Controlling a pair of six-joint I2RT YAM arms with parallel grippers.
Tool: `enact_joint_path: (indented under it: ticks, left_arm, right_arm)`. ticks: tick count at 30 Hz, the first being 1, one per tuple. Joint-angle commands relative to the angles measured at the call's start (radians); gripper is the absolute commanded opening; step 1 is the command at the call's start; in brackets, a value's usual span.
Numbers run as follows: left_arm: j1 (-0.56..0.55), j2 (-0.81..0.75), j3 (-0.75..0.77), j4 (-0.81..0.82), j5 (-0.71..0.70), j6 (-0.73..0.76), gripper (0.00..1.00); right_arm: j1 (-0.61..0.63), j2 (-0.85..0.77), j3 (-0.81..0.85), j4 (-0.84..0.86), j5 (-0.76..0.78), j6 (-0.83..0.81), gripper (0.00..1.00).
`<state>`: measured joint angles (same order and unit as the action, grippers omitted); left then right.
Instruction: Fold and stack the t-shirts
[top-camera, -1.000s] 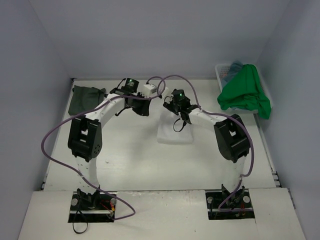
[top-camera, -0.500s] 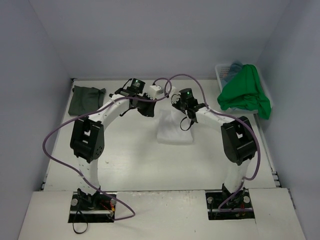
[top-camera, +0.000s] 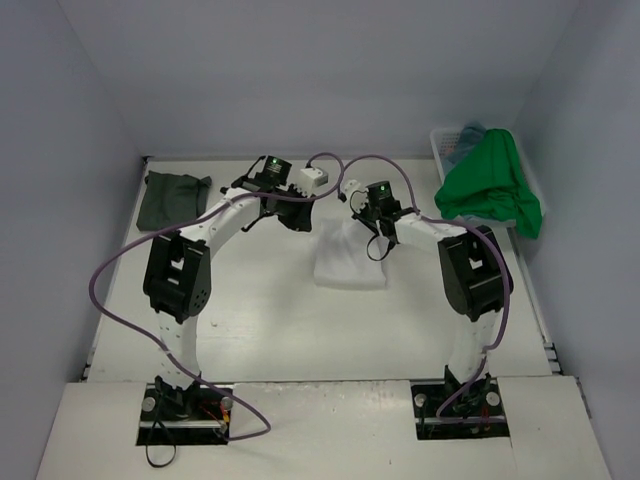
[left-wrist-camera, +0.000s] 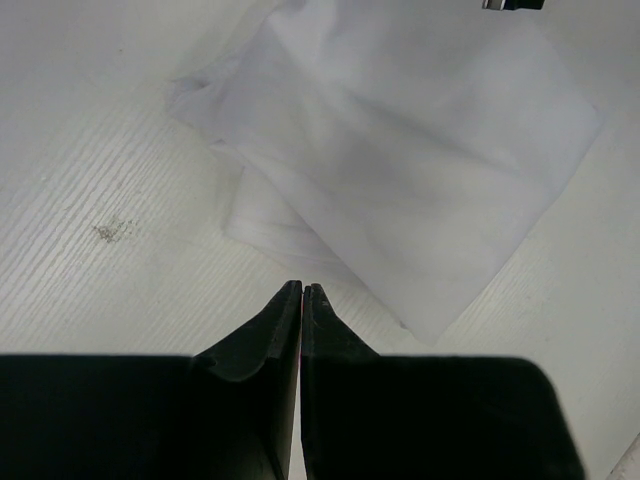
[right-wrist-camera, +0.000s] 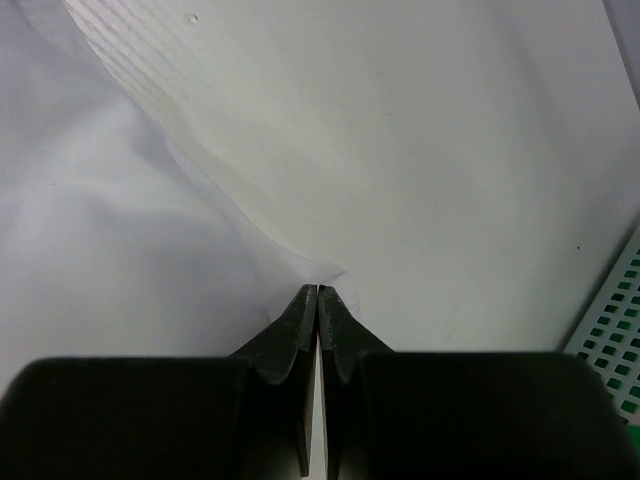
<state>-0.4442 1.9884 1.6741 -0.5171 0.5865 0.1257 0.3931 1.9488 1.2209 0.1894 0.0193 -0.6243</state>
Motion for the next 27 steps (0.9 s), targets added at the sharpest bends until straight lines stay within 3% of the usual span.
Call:
enact_joint_path:
  ticks: [1, 11, 17, 27]
  left_arm:
    - [-0.002, -0.033, 0.064, 0.032, 0.029, -0.014, 0.0]
    - [-0.002, -0.076, 0.021, 0.08, 0.055, -0.047, 0.0]
    - [0.004, -0.047, -0.027, 0.164, 0.125, -0.145, 0.0]
    - [0.009, -0.002, -0.01, 0.178, 0.167, -0.178, 0.0]
  right_arm:
    - [0.0, -0.025, 0.014, 0.038, 0.05, -0.002, 0.0]
    - [-0.002, -0.131, 0.032, 0.018, 0.053, 0.023, 0.0]
    - [0.0, -0.214, 0.097, -0.139, -0.154, 0.103, 0.0]
    - [-0.002, -0.258, 0.072, -0.245, -0.419, 0.127, 0.0]
